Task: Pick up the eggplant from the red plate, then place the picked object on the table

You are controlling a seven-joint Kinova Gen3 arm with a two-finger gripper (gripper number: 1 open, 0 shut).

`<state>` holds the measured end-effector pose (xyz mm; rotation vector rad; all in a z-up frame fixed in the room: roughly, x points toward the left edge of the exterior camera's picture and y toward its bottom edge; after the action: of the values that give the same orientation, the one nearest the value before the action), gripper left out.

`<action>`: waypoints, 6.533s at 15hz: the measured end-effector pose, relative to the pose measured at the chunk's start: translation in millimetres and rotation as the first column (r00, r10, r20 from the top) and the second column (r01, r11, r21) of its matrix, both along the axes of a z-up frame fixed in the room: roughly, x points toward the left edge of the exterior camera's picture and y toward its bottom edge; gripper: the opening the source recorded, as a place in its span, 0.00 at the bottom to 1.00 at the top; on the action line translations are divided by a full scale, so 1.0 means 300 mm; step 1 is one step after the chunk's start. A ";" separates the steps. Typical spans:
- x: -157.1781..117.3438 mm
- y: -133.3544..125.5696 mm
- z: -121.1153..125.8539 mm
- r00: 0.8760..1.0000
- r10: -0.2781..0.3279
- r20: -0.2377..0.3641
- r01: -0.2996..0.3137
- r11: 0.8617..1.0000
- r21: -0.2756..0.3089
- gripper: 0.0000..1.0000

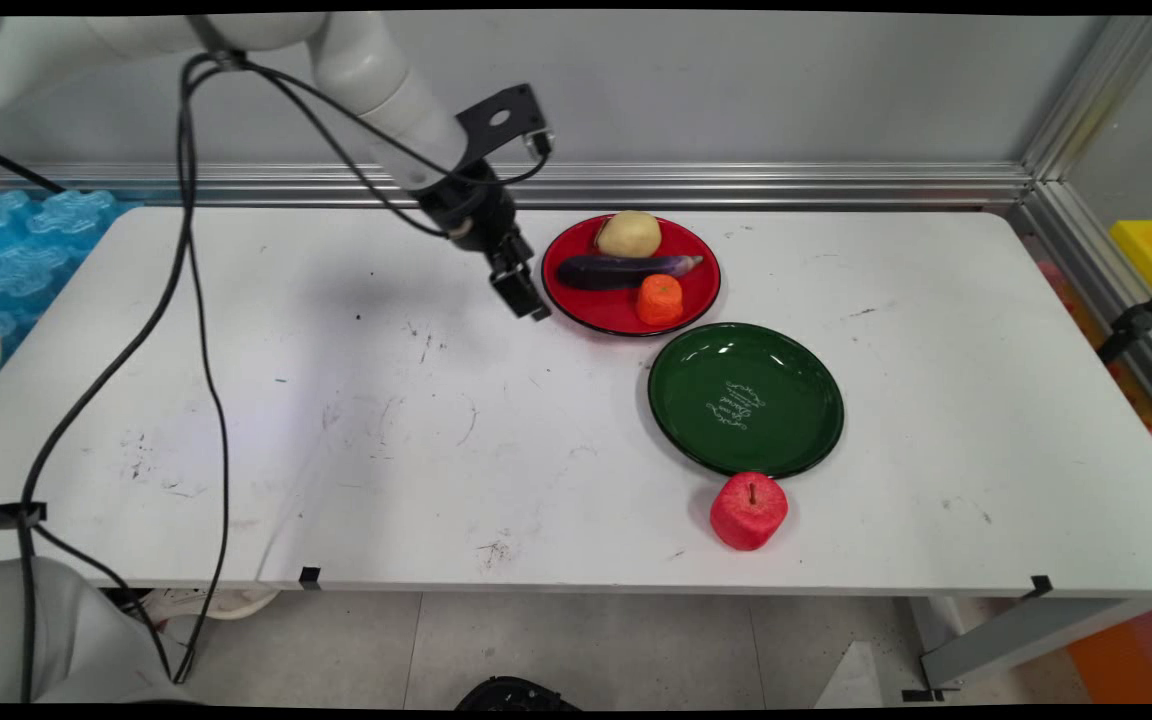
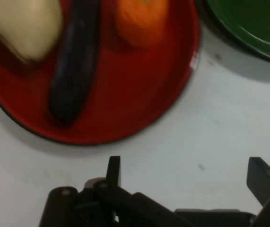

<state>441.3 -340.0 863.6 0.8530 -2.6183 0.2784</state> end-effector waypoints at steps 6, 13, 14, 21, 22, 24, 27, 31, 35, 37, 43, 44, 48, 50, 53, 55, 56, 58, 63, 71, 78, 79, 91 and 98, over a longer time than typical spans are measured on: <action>0.032 -0.162 -0.061 0.999 -0.022 -0.027 0.019 0.996 -0.089 1.00; 0.105 -0.260 -0.154 0.996 -0.048 -0.075 0.036 0.986 -0.164 1.00; 0.109 -0.265 -0.163 0.996 -0.050 -0.079 0.036 0.986 -0.166 1.00; 0.113 -0.319 -0.256 0.990 -0.060 -0.131 0.037 0.985 -0.167 1.00; 0.111 -0.327 -0.271 0.988 -0.061 -0.139 0.037 0.985 -0.168 1.00; 0.109 -0.338 -0.292 0.987 -0.063 -0.151 0.037 0.985 -0.170 1.00; 0.106 -0.355 -0.326 0.984 -0.068 -0.165 0.039 0.985 -0.171 1.00; 0.099 -0.374 -0.363 0.981 -0.080 -0.177 0.049 0.984 -0.174 1.00; 0.095 -0.386 -0.385 0.979 -0.089 -0.184 0.057 0.983 -0.175 1.00; 0.095 -0.390 -0.396 0.978 -0.094 -0.186 0.062 0.983 -0.173 0.00; 0.096 -0.395 -0.417 0.978 -0.106 -0.178 0.076 0.983 -0.165 0.00; 0.095 -0.396 -0.417 0.978 -0.108 -0.177 0.079 0.983 -0.165 0.00; 0.074 -0.395 -0.388 0.977 -0.113 -0.179 0.085 0.984 -0.160 0.00; 0.054 -0.393 -0.356 0.976 -0.110 -0.190 0.080 0.984 -0.159 0.00; 0.022 -0.381 -0.293 0.974 -0.101 -0.202 0.071 0.986 -0.153 0.00; 0.008 -0.363 -0.250 0.975 -0.093 -0.201 0.064 0.988 -0.143 0.00; 0.002 -0.349 -0.226 0.976 -0.088 -0.200 0.061 0.989 -0.136 0.00; -0.006 -0.315 -0.186 0.978 -0.077 -0.196 0.055 0.992 -0.114 0.00; -0.011 -0.167 -0.113 0.984 -0.062 -0.167 0.057 0.998 -0.030 0.00; 0.029 0.046 -0.074 0.991 -0.049 -0.127 0.059 0.995 0.080 0.00; 0.085 0.126 -0.104 0.995 -0.047 -0.083 0.056 0.992 0.109 0.00; 0.090 0.128 -0.112 0.996 -0.046 -0.080 0.054 0.993 0.106 0.00; 0.089 0.114 -0.222 0.994 -0.041 -0.101 0.047 0.997 0.058 0.00; 0.080 0.103 -0.261 0.992 -0.045 -0.119 0.051 0.998 0.041 0.00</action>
<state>465.4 -309.1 785.3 0.7945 -2.5389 0.1527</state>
